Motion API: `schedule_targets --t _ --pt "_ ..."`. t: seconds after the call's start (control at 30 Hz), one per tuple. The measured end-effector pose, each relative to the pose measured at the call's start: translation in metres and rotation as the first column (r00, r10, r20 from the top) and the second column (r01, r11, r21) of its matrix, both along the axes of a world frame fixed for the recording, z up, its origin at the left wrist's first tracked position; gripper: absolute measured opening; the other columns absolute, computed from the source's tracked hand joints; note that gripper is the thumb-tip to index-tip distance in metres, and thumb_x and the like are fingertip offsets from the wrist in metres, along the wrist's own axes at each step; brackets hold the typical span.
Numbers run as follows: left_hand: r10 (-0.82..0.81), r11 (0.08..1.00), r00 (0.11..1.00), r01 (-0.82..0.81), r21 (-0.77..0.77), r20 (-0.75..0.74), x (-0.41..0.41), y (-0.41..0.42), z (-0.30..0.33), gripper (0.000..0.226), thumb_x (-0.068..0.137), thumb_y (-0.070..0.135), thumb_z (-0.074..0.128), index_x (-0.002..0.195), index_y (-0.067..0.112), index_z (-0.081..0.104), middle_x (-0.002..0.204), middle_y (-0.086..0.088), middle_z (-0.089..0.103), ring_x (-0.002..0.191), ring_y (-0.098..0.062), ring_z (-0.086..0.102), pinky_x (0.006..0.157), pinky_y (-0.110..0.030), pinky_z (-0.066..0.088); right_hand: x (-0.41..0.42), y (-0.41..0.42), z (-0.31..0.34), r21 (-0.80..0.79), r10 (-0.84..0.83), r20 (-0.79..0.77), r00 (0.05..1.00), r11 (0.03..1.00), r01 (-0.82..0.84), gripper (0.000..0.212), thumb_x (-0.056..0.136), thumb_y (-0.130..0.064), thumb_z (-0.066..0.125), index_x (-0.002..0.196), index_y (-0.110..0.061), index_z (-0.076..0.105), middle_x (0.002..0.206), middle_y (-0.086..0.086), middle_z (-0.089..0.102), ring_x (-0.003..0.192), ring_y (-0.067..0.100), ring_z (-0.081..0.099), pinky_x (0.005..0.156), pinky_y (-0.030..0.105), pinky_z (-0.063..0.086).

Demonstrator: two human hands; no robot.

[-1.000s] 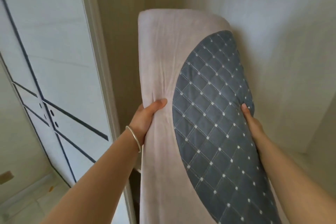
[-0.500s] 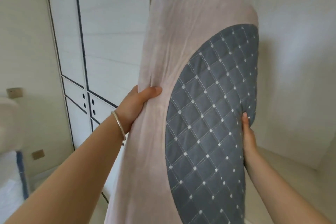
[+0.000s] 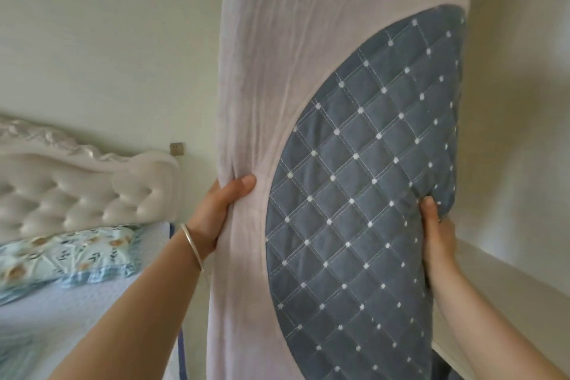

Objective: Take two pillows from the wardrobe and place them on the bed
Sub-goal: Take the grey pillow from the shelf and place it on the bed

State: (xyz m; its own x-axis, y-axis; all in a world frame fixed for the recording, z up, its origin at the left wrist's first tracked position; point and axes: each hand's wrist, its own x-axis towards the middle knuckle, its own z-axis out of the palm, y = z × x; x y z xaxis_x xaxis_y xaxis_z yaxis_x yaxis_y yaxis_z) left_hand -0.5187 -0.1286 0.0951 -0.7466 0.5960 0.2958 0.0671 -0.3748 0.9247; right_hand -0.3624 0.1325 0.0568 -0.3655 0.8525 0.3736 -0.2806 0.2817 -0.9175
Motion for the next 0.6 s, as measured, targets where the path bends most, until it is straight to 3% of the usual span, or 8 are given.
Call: schedule_targets --t 0.07,0.1,0.23,0.4,0.6 --pt "0.062 0.998 0.997 -0.062 -0.005 0.05 -0.011 -0.022 -0.009 0.052 0.05 0.033 0.068 0.094 0.007 0.058 0.051 0.002 0.066 0.044 -0.01 0.061 0.042 -0.021 0.05 -0.027 -0.011 -0.005 0.016 0.05 0.014 0.999 0.999 -0.051 0.048 0.094 -0.035 0.051 0.135 -0.009 0.047 0.127 0.008 0.054 0.119 0.017 0.048 0.095 0.023 0.03" --pt "0.095 0.995 0.993 -0.094 -0.012 0.069 -0.016 -0.033 -0.013 0.053 0.05 0.034 0.069 0.095 0.007 0.058 0.052 0.002 0.066 0.044 -0.01 0.061 0.042 -0.022 0.05 -0.039 -0.018 -0.008 0.023 0.088 0.037 0.995 0.996 -0.089 0.046 0.095 -0.033 0.049 0.134 -0.01 0.047 0.129 0.009 0.054 0.117 0.015 0.047 0.095 0.024 0.03" --pt "0.204 0.979 0.966 -0.198 -0.052 0.157 -0.034 -0.073 -0.028 0.056 0.055 0.034 0.069 0.101 0.004 0.057 0.052 0.001 0.065 0.044 -0.011 0.061 0.042 -0.023 0.05 -0.09 -0.044 -0.023 0.003 0.239 0.116 0.964 0.971 -0.241 0.08 0.069 -0.065 0.054 0.129 -0.011 0.054 0.124 0.013 0.06 0.112 0.022 0.054 0.094 0.03 0.036" --pt "0.362 0.932 0.91 -0.353 -0.078 0.205 -0.06 -0.112 -0.048 0.055 0.065 0.035 0.06 0.11 0.004 0.054 0.053 0.002 0.064 0.045 -0.011 0.062 0.043 -0.024 0.05 -0.153 -0.071 -0.031 -0.041 0.393 0.176 0.903 0.919 -0.392 0.047 0.093 -0.043 0.048 0.128 -0.012 0.053 0.11 0.005 0.058 0.097 0.02 0.053 0.085 0.029 0.036" --pt "0.523 0.851 0.808 -0.512 -0.115 0.27 -0.107 -0.137 -0.068 0.055 0.065 0.037 0.06 0.109 0.004 0.054 0.057 -0.001 0.064 0.045 -0.012 0.062 0.042 -0.023 0.05 -0.25 -0.09 -0.04 -0.028 0.541 0.232 0.809 0.835 -0.55 0.075 0.072 -0.067 0.049 0.126 -0.014 0.054 0.11 0.003 0.06 0.099 0.023 0.057 0.087 0.034 0.042"
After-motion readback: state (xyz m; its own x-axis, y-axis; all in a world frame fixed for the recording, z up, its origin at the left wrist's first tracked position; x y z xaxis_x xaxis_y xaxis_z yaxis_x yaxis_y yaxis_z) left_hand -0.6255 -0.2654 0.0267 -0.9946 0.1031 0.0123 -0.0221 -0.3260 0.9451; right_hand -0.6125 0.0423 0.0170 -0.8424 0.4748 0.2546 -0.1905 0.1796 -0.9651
